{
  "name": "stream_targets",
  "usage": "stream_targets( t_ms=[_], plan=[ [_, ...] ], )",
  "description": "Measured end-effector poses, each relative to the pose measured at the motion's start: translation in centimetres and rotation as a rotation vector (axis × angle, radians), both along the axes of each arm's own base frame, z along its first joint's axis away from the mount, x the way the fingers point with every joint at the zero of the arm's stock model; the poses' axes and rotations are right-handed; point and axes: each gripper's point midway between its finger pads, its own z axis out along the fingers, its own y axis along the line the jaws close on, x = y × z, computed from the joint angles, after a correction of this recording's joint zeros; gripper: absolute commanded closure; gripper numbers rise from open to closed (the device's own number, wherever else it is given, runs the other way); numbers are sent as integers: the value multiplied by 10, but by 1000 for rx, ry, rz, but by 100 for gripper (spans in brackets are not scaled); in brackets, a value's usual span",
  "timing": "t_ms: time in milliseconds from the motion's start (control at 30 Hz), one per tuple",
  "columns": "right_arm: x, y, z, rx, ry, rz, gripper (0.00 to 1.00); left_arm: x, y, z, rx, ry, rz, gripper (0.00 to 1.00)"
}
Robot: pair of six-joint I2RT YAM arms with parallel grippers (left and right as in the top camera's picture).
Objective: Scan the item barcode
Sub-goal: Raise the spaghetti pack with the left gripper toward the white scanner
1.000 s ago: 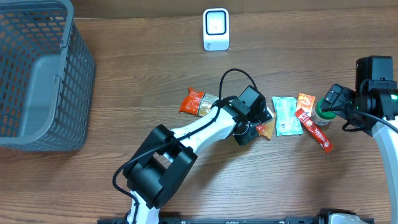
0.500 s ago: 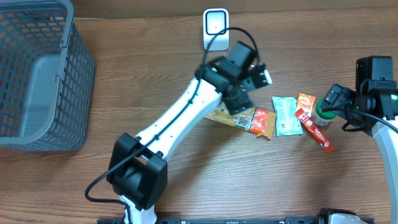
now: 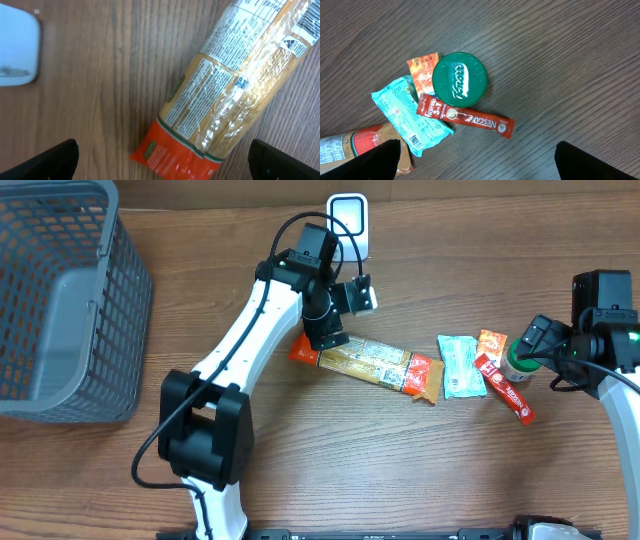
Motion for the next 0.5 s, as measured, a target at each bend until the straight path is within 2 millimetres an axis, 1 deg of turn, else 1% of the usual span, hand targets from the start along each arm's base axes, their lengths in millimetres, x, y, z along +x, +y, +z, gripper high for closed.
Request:
stream_targets(
  t_ms=[100,233,367,500],
  plan=[
    [0,0,0,0,0,0,0,0,-7,-7,-6,6,-34,0],
    [0,0,0,0,1,1,0,-3,-20,-10,-6,-5,-91,0],
    [0,0,0,0,0,0,0,-11,-31,-10,-25,6,-145,0],
    [0,0,0,0,0,0,0,-15,-39,-14,-57,26,-183,0]
  ],
)
